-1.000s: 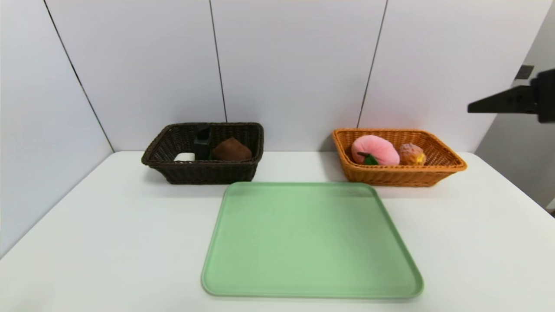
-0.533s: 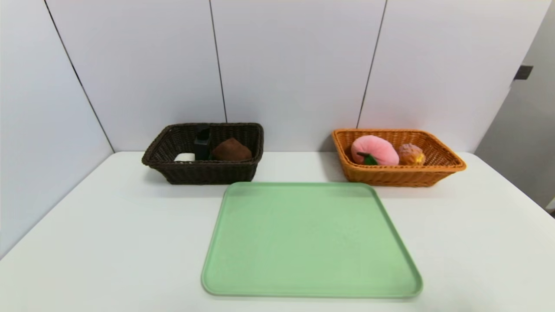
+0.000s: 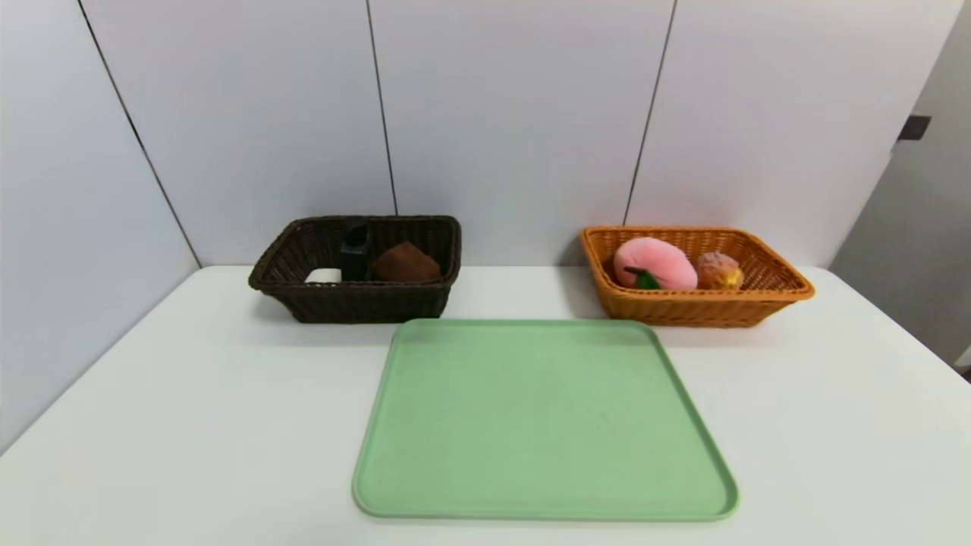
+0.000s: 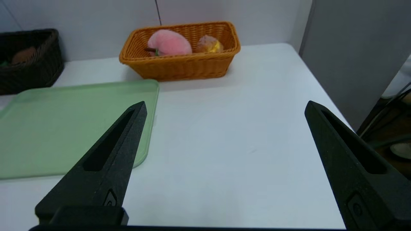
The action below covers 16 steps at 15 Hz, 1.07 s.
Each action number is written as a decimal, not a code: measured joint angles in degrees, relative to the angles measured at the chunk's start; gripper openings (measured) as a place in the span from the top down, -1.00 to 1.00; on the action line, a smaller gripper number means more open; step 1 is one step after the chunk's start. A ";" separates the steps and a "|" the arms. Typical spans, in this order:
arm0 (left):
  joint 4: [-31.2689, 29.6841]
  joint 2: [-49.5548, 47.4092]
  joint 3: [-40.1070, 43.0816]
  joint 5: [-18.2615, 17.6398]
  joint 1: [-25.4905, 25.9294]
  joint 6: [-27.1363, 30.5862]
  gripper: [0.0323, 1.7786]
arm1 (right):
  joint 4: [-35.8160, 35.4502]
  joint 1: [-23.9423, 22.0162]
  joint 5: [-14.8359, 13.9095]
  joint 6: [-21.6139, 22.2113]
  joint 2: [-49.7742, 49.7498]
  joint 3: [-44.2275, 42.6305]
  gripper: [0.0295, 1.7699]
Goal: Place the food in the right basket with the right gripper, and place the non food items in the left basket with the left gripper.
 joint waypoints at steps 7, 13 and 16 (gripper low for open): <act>-4.02 -5.61 6.53 -0.37 0.02 3.50 -0.90 | -0.63 -4.18 7.73 -5.58 -8.79 7.47 -0.92; -24.94 -5.83 22.76 -4.27 0.02 4.46 -0.90 | -26.31 -3.63 11.50 -17.13 -16.76 32.37 -0.92; -40.03 -5.83 33.13 -4.66 0.02 5.75 -0.90 | -33.22 -3.60 12.70 -16.64 -17.30 38.23 -0.92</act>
